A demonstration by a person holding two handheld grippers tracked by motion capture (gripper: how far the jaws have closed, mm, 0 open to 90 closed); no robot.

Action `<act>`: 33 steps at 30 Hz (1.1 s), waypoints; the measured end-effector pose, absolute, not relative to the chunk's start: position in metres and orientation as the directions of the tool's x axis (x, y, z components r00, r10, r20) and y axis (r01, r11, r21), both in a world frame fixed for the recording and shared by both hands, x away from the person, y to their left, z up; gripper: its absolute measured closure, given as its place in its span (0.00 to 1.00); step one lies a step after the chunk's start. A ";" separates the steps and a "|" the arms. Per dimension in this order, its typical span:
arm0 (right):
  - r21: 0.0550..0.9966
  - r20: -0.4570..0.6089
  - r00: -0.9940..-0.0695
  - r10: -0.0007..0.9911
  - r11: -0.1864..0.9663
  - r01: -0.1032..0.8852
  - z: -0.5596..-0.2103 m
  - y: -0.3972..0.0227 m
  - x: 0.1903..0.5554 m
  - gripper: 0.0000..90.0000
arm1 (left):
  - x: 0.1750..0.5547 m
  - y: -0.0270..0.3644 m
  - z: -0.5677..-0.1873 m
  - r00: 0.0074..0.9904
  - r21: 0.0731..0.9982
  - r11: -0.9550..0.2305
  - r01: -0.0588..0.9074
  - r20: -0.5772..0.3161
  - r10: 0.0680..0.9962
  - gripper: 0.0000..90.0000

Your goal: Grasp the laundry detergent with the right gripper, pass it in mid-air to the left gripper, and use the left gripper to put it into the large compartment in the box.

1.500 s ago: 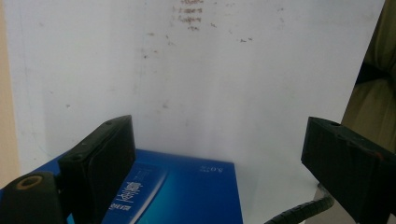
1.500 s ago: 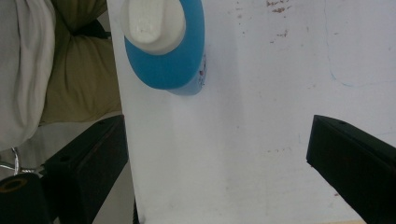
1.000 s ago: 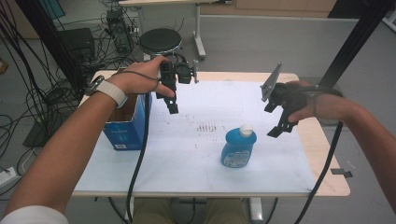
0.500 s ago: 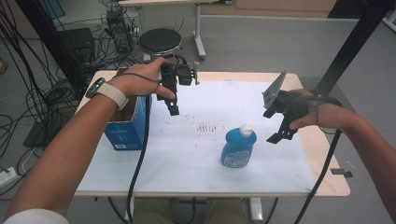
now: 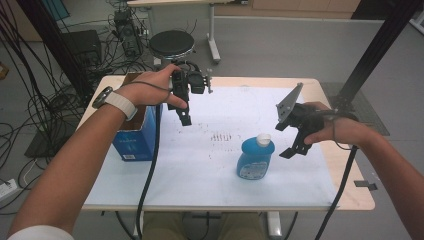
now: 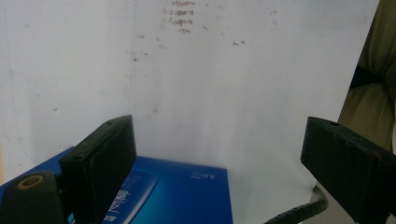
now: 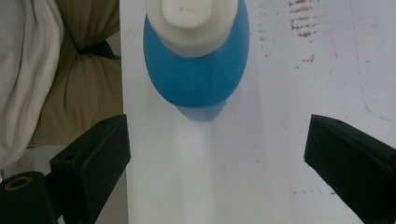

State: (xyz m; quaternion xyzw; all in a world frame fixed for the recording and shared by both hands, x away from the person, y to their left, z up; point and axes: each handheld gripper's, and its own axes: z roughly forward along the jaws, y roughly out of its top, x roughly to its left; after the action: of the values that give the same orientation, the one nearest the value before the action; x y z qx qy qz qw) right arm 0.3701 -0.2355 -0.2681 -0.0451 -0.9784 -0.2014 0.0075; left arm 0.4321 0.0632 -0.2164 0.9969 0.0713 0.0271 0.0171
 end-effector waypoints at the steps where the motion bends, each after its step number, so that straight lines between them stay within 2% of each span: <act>1: 0.395 0.033 -0.996 0.080 0.915 0.086 -0.269 -0.236 0.370 0.08 | 0.432 0.063 -0.217 0.988 0.040 -0.989 0.141 0.053 0.143 0.12; 33: 0.470 0.028 -0.997 0.074 0.879 0.078 -0.299 -0.232 0.362 0.08 | 0.432 0.065 -0.228 0.987 0.047 -0.988 0.150 0.042 0.152 0.12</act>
State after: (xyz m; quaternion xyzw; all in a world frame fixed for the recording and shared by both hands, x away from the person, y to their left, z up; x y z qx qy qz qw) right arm 0.3621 -0.2323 -0.2987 -0.0391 -0.9693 -0.2429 0.0046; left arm 0.4317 0.0653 -0.2277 0.9966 0.0759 0.0227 0.0220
